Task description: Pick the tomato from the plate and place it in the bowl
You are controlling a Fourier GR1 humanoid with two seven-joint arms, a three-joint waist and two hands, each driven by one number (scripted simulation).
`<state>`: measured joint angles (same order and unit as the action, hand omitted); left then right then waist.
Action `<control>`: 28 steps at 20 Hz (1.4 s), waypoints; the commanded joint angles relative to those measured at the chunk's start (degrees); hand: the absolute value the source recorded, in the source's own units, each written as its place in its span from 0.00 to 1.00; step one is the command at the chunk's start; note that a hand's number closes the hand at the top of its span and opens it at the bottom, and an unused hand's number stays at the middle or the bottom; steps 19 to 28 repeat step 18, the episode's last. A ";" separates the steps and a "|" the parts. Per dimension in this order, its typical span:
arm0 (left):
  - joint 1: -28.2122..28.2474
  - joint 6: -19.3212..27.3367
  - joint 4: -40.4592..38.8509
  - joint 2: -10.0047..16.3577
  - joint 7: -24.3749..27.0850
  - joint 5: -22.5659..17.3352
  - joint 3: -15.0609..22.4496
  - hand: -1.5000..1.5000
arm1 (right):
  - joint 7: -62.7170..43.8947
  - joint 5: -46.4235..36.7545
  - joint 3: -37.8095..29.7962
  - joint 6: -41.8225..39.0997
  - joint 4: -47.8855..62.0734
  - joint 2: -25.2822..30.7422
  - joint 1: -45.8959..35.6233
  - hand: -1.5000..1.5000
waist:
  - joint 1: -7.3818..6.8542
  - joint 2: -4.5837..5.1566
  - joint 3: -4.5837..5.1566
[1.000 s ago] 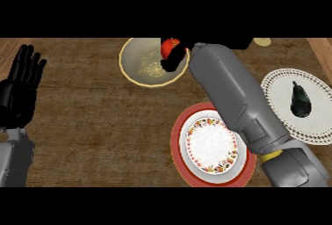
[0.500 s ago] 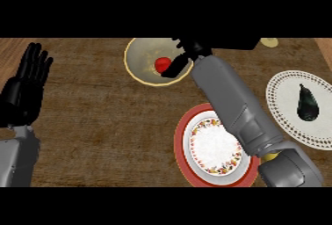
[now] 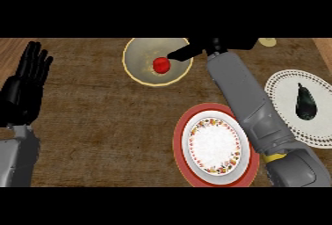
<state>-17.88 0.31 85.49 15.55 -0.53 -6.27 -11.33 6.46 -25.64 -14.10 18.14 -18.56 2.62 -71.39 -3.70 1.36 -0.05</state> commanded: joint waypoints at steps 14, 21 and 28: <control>2.52 -0.43 -0.06 -0.42 2.21 -0.38 -1.04 0.50 | 16.13 11.66 -13.08 -14.16 4.05 20.38 9.35 0.00 | 1.41 -0.26 -0.04; 4.13 -1.33 2.00 -0.42 1.27 -0.97 -0.64 0.50 | 16.59 11.61 -13.42 -18.95 6.28 25.27 8.90 0.00 | 0.45 -0.06 -0.08; 4.13 -1.33 2.00 -0.42 1.27 -0.97 -0.64 0.50 | 16.59 11.61 -13.42 -18.95 6.28 25.27 8.90 0.00 | 0.45 -0.06 -0.08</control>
